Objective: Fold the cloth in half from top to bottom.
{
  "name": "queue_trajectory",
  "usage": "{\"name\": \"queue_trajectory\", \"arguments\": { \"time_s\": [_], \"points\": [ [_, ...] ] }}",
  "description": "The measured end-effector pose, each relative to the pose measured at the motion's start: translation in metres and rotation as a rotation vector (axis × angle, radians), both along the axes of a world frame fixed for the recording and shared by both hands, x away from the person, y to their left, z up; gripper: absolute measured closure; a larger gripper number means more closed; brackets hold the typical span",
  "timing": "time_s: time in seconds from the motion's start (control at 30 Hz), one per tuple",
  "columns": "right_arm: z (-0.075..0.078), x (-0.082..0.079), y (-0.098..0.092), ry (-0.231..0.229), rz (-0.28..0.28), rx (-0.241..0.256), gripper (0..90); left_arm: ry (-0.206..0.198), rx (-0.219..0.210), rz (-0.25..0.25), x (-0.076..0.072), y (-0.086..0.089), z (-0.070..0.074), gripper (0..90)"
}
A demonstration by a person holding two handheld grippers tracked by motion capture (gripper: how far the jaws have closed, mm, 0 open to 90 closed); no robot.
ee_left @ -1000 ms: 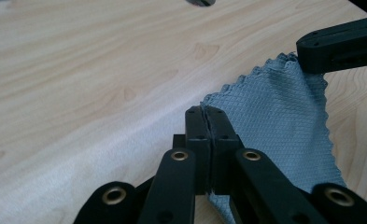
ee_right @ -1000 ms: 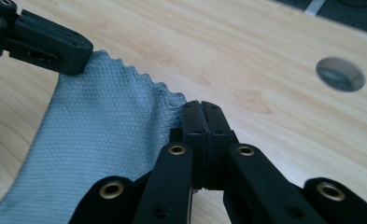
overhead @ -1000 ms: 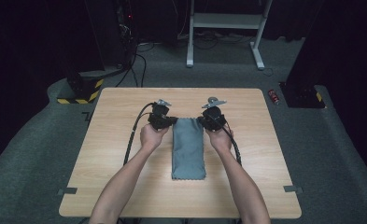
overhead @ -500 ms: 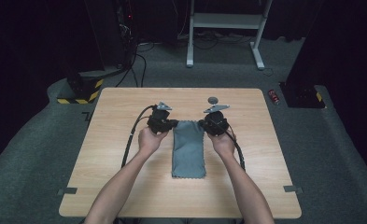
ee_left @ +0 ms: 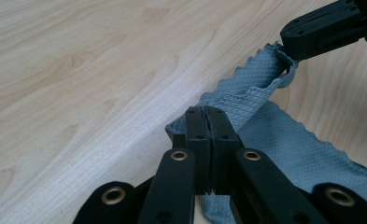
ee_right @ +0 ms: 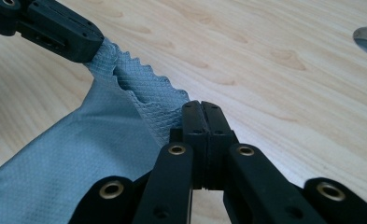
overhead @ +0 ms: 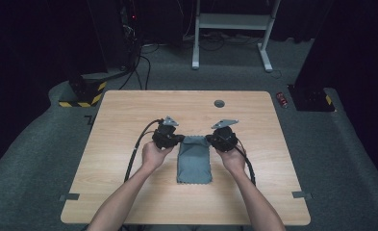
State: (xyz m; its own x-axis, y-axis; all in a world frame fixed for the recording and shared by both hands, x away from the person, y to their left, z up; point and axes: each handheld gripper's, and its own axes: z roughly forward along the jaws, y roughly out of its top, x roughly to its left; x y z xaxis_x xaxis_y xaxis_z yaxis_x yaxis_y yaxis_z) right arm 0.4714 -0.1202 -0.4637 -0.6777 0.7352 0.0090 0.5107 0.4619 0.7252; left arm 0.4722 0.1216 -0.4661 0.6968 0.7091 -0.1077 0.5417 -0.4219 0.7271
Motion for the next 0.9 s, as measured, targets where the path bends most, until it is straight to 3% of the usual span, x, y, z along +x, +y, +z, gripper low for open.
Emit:
{"name": "queue_trajectory", "arguments": {
  "time_s": [0.17,0.47,0.9],
  "points": [
    [-0.004,-0.01,-0.003,0.003,0.018,0.011,90.0,0.0,0.005,-0.011,-0.011,-0.001,-0.004,89.0],
    [-0.01,-0.025,-0.004,0.002,0.043,0.011,90.0,-0.015,0.054,-0.038,-0.028,-0.005,-0.017,89.0],
    [-0.016,-0.036,-0.009,0.013,0.05,0.04,90.0,-0.02,0.035,-0.038,-0.04,-0.004,-0.02,89.1]
  ]
}}
